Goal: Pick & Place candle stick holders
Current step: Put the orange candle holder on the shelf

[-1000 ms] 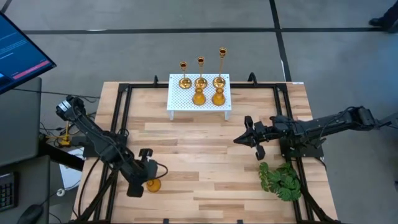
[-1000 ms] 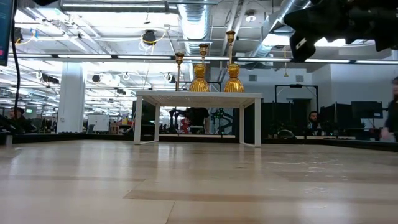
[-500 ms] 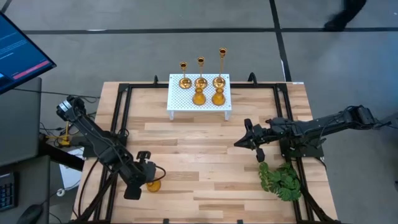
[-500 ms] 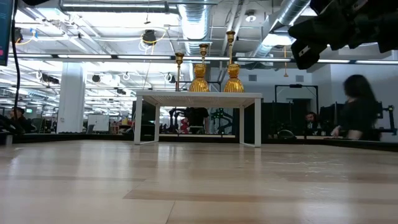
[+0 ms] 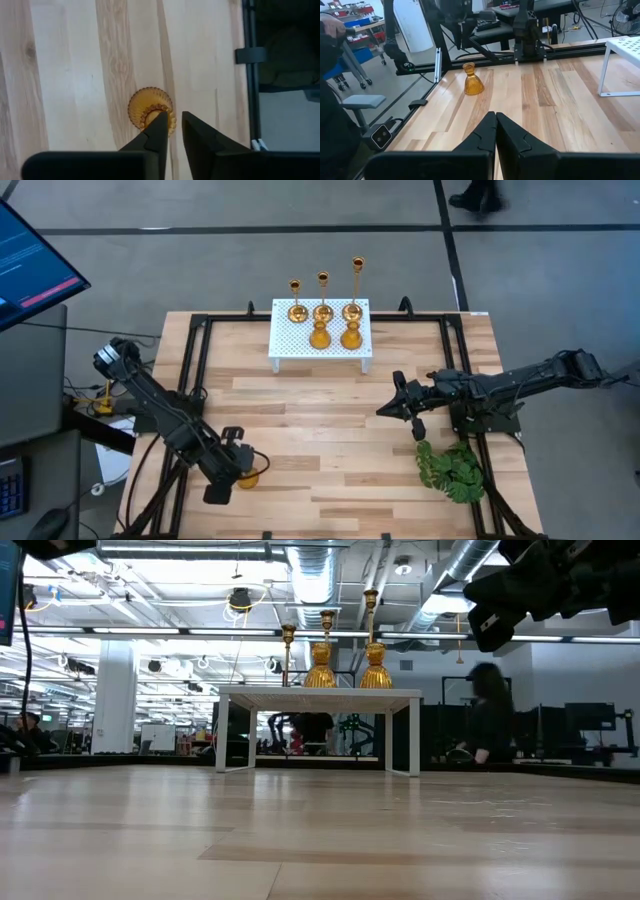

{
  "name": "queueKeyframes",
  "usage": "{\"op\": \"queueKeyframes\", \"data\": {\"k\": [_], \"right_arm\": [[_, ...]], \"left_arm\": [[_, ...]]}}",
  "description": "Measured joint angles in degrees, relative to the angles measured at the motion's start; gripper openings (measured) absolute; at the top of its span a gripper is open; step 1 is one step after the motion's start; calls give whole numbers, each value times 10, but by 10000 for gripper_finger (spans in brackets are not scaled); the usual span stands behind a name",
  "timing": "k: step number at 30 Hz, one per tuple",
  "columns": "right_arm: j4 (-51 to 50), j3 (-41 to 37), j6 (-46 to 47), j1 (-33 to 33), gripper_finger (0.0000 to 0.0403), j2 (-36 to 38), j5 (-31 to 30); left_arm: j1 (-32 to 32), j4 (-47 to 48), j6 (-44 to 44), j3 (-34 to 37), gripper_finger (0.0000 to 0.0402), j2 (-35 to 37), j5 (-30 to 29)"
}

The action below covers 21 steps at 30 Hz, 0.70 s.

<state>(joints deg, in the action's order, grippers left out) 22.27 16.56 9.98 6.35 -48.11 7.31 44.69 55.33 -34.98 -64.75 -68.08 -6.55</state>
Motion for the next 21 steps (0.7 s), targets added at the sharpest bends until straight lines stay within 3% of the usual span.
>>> {"op": "queueKeyframes", "data": {"k": [13, 21], "right_arm": [[0, 0, 0, 0, 0, 0, -1], [0, 0, 0, 0, 0, 0, -1]], "left_arm": [[0, 12, -14, 0, 147, -69, 2], [0, 32, -14, 0, 150, -100, 2]]}}
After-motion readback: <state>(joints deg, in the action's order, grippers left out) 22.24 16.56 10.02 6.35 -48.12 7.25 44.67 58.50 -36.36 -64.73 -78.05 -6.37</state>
